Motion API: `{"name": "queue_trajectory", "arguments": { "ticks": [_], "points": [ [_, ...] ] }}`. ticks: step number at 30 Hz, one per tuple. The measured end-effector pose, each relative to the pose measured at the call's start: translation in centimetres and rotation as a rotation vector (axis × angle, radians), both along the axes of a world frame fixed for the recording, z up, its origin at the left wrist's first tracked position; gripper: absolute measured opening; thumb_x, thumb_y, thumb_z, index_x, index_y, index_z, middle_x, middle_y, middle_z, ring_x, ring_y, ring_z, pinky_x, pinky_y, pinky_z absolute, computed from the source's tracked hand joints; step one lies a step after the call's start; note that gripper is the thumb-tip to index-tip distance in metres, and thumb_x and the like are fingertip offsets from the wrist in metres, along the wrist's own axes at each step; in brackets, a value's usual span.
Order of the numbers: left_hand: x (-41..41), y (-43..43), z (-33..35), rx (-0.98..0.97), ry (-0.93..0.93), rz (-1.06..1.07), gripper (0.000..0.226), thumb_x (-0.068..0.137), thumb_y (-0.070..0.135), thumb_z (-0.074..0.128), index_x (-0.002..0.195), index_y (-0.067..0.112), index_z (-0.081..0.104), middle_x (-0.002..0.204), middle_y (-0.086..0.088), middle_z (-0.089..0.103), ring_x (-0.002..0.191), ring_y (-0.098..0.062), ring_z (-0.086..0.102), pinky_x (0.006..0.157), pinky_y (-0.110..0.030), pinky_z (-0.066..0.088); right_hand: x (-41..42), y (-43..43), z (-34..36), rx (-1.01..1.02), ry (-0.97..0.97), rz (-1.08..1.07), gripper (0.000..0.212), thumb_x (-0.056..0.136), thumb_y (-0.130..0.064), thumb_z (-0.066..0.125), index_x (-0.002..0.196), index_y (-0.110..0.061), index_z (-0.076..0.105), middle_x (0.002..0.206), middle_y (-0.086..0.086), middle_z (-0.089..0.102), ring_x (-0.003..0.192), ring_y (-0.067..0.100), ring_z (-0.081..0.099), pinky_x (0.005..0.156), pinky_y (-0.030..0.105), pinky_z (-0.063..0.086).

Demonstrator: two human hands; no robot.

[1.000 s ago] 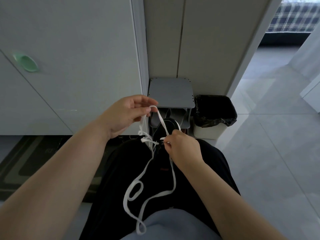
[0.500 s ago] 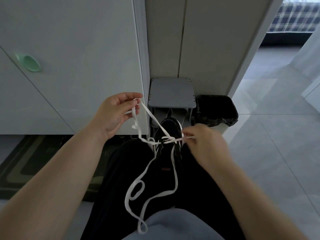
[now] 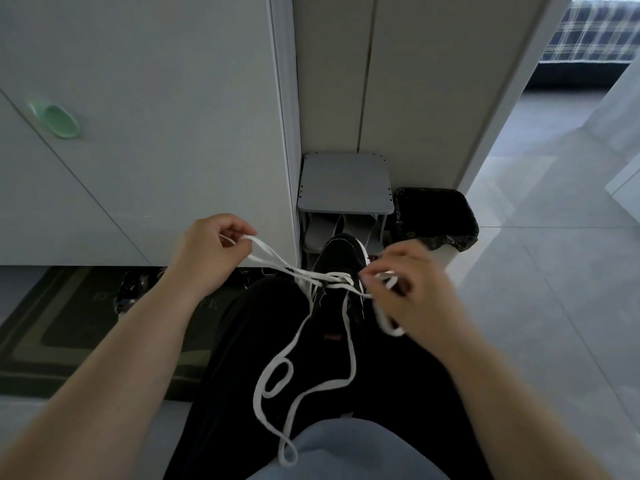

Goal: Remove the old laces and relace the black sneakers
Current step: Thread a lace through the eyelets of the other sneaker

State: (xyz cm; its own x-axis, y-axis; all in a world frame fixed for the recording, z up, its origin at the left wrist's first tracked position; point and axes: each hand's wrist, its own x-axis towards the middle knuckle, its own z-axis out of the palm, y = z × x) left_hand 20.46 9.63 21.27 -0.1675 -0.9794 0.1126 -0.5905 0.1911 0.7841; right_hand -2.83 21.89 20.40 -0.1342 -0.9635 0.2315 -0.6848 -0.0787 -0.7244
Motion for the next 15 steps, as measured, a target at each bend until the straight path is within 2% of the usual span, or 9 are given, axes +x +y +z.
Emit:
{"name": "queue_trajectory", "arguments": {
  "ticks": [4, 7, 10, 12, 13, 15],
  "points": [
    [0.4, 0.6, -0.1, 0.09, -0.003, 0.019, 0.017, 0.085, 0.007, 0.059, 0.078, 0.02, 0.068, 0.074, -0.007, 0.06, 0.066, -0.017, 0.049, 0.059, -0.023, 0.037, 2.4, -3.3, -3.1, 0.219, 0.353, 0.026, 0.024, 0.087, -0.037, 0.06, 0.107, -0.026, 0.066, 0.107, -0.01, 0.052, 0.094, 0.011, 0.055, 0.077, 0.03, 0.05],
    [0.9, 1.0, -0.1, 0.193, -0.042, -0.029, 0.015, 0.086, 0.009, 0.059, 0.083, 0.019, 0.07, 0.081, -0.008, 0.065, 0.074, -0.02, 0.055, 0.064, -0.024, 0.039, 3.3, -4.1, -3.5, 0.243, 0.452, -0.007, 0.022, 0.09, -0.036, 0.055, 0.104, -0.024, 0.068, 0.106, -0.006, 0.052, 0.088, 0.014, 0.056, 0.072, 0.033, 0.052],
    [1.5, 1.4, 0.1, 0.416, -0.074, -0.22, 0.008, 0.085, 0.02, 0.064, 0.085, 0.024, 0.071, 0.086, -0.001, 0.071, 0.083, -0.013, 0.063, 0.07, -0.019, 0.042, 2.8, -3.6, -3.0, 0.19, 0.312, -0.028, 0.018, 0.088, -0.036, 0.059, 0.092, -0.022, 0.07, 0.096, -0.008, 0.053, 0.081, 0.011, 0.056, 0.071, 0.031, 0.051],
    [1.9, 1.6, 0.2, 0.543, -0.107, -0.368, 0.011, 0.079, 0.034, 0.07, 0.082, 0.024, 0.074, 0.087, 0.003, 0.072, 0.086, -0.006, 0.064, 0.079, -0.02, 0.042, 1.5, -2.5, -2.4, 0.147, 0.153, -0.068, 0.011, 0.085, -0.033, 0.065, 0.083, -0.023, 0.071, 0.089, -0.012, 0.055, 0.077, 0.004, 0.055, 0.07, 0.021, 0.047],
    [1.9, 1.6, 0.1, 0.564, -0.117, -0.411, 0.011, 0.08, 0.034, 0.069, 0.081, 0.024, 0.074, 0.088, 0.004, 0.073, 0.086, -0.005, 0.064, 0.083, -0.021, 0.042, 0.8, -1.8, -2.1, 0.13, 0.087, -0.089, 0.009, 0.083, -0.03, 0.068, 0.079, -0.022, 0.07, 0.086, -0.013, 0.056, 0.076, 0.002, 0.056, 0.069, 0.016, 0.043],
    [1.7, 1.8, 0.1, 0.551, -0.093, -0.438, 0.01, 0.084, 0.025, 0.066, 0.077, 0.023, 0.074, 0.086, 0.003, 0.073, 0.083, -0.003, 0.065, 0.08, -0.015, 0.043, -0.6, -0.2, -1.4, 0.119, -0.024, -0.124, 0.009, 0.079, -0.023, 0.072, 0.072, -0.019, 0.07, 0.078, -0.011, 0.059, 0.074, 0.0, 0.055, 0.065, 0.01, 0.039]
  ]
}}
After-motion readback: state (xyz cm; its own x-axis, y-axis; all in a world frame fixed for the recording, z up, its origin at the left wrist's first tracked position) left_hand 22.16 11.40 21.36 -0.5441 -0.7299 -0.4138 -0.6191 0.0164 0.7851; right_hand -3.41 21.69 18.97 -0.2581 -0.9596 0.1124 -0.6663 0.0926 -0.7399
